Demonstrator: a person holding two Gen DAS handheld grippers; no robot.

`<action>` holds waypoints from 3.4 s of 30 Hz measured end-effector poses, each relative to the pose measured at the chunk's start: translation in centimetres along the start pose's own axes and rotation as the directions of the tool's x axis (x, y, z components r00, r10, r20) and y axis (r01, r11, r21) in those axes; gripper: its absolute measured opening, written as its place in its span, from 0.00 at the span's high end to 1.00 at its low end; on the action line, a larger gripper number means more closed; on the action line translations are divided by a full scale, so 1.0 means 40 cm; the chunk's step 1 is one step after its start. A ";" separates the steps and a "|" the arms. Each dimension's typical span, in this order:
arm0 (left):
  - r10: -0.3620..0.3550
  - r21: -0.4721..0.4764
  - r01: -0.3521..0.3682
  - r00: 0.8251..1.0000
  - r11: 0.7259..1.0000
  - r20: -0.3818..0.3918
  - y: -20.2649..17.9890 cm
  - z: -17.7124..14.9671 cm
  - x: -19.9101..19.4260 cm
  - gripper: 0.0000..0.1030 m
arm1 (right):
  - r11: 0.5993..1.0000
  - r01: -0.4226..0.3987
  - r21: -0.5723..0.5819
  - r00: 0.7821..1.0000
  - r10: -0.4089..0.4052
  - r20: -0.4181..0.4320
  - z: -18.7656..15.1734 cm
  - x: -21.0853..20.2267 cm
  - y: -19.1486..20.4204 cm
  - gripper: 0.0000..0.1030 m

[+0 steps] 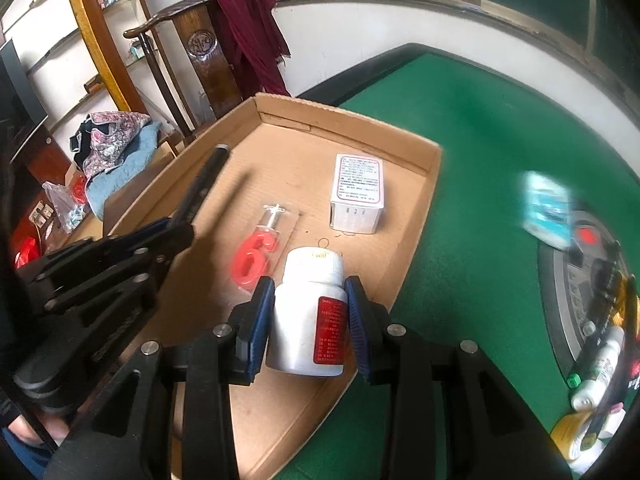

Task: Organize objects
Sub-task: 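Carry the pill bottle to the cardboard tray and release it with the right tool, then grasp the blue snack bag with the left tool while the right tool grasps the black packet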

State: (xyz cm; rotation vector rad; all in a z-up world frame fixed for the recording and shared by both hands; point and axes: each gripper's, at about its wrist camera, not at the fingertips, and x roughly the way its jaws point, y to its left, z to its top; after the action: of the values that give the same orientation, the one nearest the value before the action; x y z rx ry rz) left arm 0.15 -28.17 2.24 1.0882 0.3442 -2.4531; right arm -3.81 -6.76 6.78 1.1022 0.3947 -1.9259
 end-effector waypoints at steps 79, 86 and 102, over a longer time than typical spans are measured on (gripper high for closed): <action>-0.033 0.302 0.106 0.971 0.947 -0.237 -0.712 0.276 0.273 0.66 | 0.777 -0.084 0.624 0.906 -0.201 0.372 -0.349 -0.485 -0.803 0.41; -0.152 0.204 0.222 0.939 0.954 -0.310 -0.697 0.291 0.319 0.66 | 0.754 -0.142 0.642 0.904 -0.165 0.394 -0.349 -0.481 -0.812 0.41; -0.130 0.274 0.213 0.948 0.938 -0.291 -0.777 0.267 0.347 0.42 | 0.655 -0.114 0.747 0.886 -0.273 0.375 -0.423 -0.520 -0.897 0.41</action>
State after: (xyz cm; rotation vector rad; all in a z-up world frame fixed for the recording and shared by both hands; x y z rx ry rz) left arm -29.94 -9.08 0.46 1.5920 0.1504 -2.5726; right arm -18.36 35.55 9.45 1.0570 -0.7289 -2.4256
